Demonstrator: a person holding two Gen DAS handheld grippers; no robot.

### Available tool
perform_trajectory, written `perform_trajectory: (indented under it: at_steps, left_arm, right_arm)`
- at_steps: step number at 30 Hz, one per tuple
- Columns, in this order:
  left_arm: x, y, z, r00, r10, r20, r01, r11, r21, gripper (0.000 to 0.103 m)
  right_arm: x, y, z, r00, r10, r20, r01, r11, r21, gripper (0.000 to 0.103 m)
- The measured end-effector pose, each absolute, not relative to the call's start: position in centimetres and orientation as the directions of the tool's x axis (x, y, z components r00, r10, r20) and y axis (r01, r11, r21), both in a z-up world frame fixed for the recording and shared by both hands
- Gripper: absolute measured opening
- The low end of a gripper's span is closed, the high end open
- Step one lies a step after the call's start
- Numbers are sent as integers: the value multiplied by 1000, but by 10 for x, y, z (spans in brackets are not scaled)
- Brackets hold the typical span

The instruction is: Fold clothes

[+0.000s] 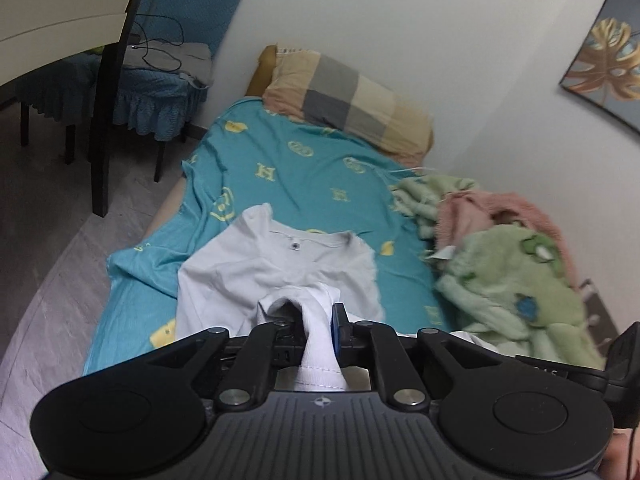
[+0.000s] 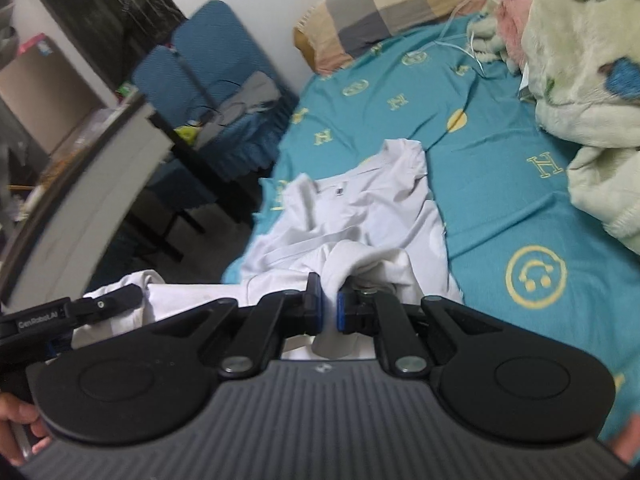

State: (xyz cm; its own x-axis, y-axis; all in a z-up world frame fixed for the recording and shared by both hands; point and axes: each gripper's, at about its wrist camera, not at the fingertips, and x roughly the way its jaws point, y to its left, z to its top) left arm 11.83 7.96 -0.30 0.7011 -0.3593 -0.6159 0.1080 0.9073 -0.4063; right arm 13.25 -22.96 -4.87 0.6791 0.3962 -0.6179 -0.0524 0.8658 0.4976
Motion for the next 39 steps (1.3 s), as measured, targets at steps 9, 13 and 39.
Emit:
perform_trajectory:
  at_steps: [9,13,39]
  left_arm:
    - [203,51,-113,677,-208,-706,103,977,-189,12]
    - [215,43,-134,666,-191,-721,138,981,-133,15]
    - [64,26,-68,780,-149,-608,140,988,-63,101]
  right_arm:
    - [216,-209,-139,625,308,-717,-54,934,354,11]
    - [230,-203,-152,598,285,-749,-46,945,323,12]
    - [120,-194,-83,748,220,-626,-97,970,224,58]
